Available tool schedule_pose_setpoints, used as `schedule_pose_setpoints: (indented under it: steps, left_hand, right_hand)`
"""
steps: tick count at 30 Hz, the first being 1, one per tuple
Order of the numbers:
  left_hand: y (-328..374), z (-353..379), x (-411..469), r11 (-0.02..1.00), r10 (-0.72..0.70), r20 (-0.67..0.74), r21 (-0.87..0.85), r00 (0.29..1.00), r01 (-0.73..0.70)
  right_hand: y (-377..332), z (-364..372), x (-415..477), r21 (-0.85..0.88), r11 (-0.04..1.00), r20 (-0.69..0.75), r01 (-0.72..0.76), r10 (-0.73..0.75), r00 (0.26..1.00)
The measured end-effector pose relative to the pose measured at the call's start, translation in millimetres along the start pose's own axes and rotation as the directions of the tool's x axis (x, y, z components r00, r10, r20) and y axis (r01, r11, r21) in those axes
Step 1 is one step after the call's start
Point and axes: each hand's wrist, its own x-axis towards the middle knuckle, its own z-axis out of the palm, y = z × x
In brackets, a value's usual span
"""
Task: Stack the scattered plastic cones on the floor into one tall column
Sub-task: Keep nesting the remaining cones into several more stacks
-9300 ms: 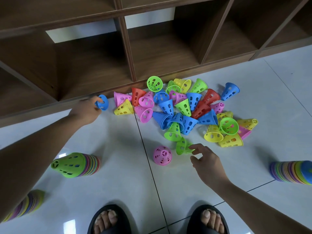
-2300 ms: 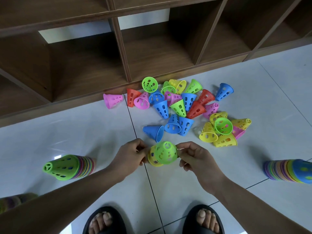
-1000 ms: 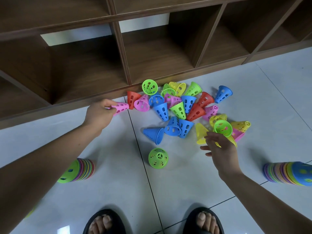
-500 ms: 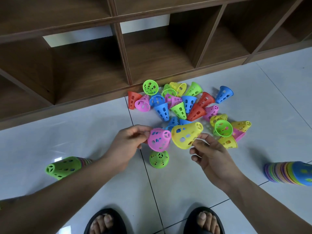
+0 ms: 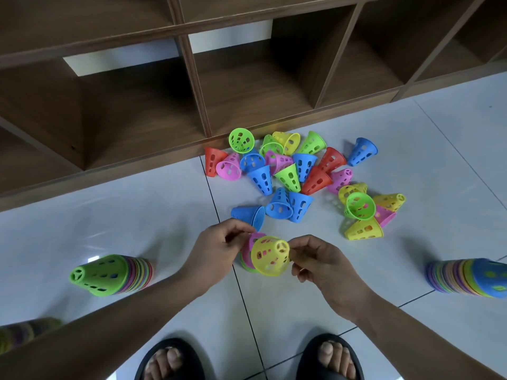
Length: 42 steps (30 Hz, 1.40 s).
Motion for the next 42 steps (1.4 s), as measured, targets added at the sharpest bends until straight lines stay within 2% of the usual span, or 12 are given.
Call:
schedule_pose_setpoints:
  steps: [6,10,17,22,26,30,34,37,42]
  left_hand:
    - [-11.5,1.0,0.7,0.994,-0.056,-0.024,0.094,0.998,0.058]
    - [-17.6,-0.4,0.5,0.989,-0.065,-0.007,0.136,0.998,0.065]
    - [-27.0,-5.6,17.1,0.970,-0.052,-0.007,0.236,0.999,0.052]
    - [-16.8,-2.0,30.5,0.963,-0.020,0.023,0.270,1.000,0.013]
    - [-6.8,5.9,39.8,0.968,-0.009,0.115,0.250,0.993,-0.020]
    - [-5.7,8.5,53.7,0.973,-0.092,0.148,0.222,0.985,0.057]
    - [-9.8,7.5,59.0,0.979,-0.171,0.147,0.138,0.974,0.151]
    - [-14.5,6.1,58.4,0.972,-0.196,0.107,0.152,0.975,0.179]
    - [-15.5,-0.8,52.9,0.981,-0.190,0.053,0.059,0.980,0.187]
  right_hand:
    - [10.1,-3.2,4.2,-0.158,0.987,-0.048,-0.033,0.025,0.999]
    - [11.1,-9.7,6.1,-0.158,0.985,-0.078,-0.070,0.058,0.995]
    - [0.7,-28.2,21.8,-0.149,0.989,-0.199,-0.024,-0.006,0.980]
    - [-14.6,-62.7,42.4,-0.099,0.994,-0.404,0.044,-0.080,0.911]
    - [-16.4,-91.8,50.3,-0.103,0.993,-0.518,0.056,-0.102,0.849]
    - [-14.5,-103.4,54.5,-0.013,1.000,-0.514,0.013,-0.017,0.857]
    - [-9.3,-102.6,53.7,0.005,1.000,-0.501,0.007,-0.004,0.866]
    - [-4.1,-97.1,50.3,-0.046,0.999,-0.498,0.007,-0.029,0.867]
    - [2.5,-84.7,38.5,-0.204,0.979,-0.483,0.019,-0.118,0.868]
